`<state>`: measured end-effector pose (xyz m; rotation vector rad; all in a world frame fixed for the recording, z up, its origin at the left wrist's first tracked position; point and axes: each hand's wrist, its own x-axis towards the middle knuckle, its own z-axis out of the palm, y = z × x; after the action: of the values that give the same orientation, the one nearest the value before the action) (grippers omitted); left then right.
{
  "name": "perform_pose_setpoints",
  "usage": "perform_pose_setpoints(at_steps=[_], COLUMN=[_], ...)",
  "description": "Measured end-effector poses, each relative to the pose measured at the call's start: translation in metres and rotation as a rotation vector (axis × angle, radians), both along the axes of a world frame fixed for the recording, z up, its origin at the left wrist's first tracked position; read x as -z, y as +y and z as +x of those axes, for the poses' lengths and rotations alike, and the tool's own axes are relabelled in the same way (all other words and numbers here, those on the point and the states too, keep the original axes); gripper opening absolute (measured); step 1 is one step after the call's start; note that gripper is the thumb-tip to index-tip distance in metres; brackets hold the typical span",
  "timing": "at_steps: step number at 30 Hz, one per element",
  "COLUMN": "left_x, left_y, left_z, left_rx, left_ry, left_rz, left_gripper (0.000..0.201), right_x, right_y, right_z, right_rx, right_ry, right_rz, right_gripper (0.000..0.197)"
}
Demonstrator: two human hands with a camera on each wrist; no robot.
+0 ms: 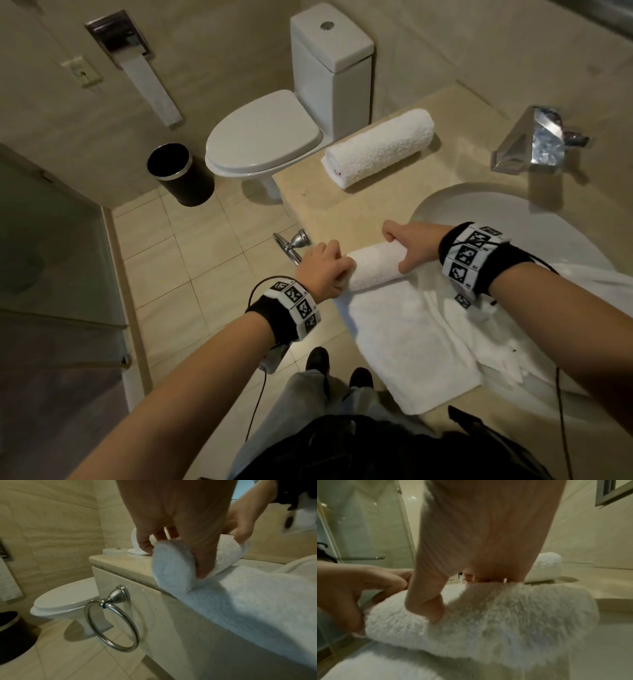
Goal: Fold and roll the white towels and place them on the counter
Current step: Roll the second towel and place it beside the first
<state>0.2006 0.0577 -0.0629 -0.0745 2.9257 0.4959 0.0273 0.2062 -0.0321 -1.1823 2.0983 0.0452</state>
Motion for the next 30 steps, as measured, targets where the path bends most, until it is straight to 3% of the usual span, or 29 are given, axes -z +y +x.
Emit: perform_pose_setpoints(at_steps=[3,7,13,17,24,30], left_x=[0.007,0.009,0.019,0.016,0.022,0.019], left_y=[-0.002,-0.012,-0.019,-0.031,-0.06,-0.06], left_z=[0.006,0.02,0.029,0.018,0.009,0.012], left_rx=[-0.073,-0.353,-0.618,-0.668,-0.558,-0.527], left_ry=[-0.006,-0.145,-0.136,-0.074,-0.09,-0.225], left_rz=[0.136,0.497,0.768,0.765,0.392,0.644], left_gripper=[0.026,0.06,0.057,0.057,0.073,0.089], right_x=[0.003,0.007,0.014,0.019,0.026,0.016], right_y=[0.001,0.009,0.01,-0.008,-0.03,-0.046], right_z=[0.005,0.014,0.029,0.033,0.026,0.01], right_rx=[-0.063,-0.127,-0.124,-0.055,-0.05,-0.085], right_ry=[0.015,0.131,0.375,0.4,0.419,0.345], right_rz=[-0.025,-0.084,-0.177,-0.199,-0.258,-0.202], right_gripper=[0.052,0.057,0.062,0.063,0.065,0.069])
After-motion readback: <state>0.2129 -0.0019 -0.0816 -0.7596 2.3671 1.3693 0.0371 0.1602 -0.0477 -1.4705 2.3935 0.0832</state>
